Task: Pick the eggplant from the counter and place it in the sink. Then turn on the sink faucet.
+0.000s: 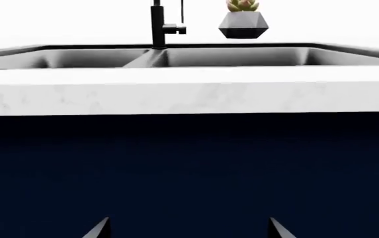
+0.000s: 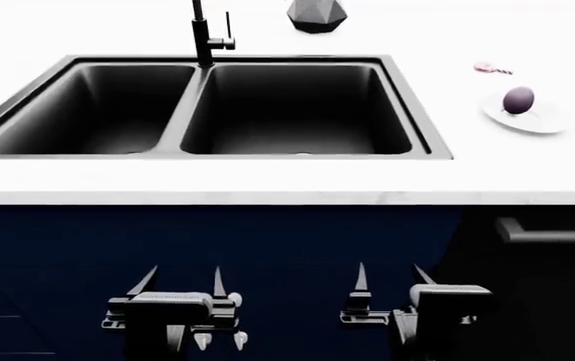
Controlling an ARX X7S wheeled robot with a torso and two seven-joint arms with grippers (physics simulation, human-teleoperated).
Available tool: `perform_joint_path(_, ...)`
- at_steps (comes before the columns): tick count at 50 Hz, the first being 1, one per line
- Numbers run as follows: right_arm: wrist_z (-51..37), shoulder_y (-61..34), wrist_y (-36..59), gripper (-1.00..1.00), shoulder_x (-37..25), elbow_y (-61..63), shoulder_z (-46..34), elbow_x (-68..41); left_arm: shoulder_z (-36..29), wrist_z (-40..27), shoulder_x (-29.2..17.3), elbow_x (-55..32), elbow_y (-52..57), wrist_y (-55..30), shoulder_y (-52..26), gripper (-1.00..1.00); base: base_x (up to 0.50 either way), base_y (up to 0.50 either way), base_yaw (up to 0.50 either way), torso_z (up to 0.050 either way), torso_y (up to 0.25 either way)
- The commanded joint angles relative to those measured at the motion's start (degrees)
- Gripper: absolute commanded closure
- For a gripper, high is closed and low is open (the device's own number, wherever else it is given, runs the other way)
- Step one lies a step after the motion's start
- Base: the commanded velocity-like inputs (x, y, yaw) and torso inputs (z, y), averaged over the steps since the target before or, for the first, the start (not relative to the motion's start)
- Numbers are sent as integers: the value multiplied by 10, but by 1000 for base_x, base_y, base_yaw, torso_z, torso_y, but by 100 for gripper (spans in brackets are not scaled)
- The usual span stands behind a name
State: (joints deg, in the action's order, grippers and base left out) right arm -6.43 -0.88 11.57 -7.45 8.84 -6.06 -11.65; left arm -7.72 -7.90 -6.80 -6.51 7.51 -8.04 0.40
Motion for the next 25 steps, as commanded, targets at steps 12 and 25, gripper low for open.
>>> perform_joint_path(12, -115, -372, 678, -100, -47, 342, 154, -286, 70, -29, -21, -178, 408, -721, -380, -100, 0, 0, 0, 50, 0)
perform_joint_path(25, -100, -724, 588, -100, -51, -67, -5, -170, -24, 13, -28, -115, -31, -598, -706, -100, 0, 0, 0, 50, 0)
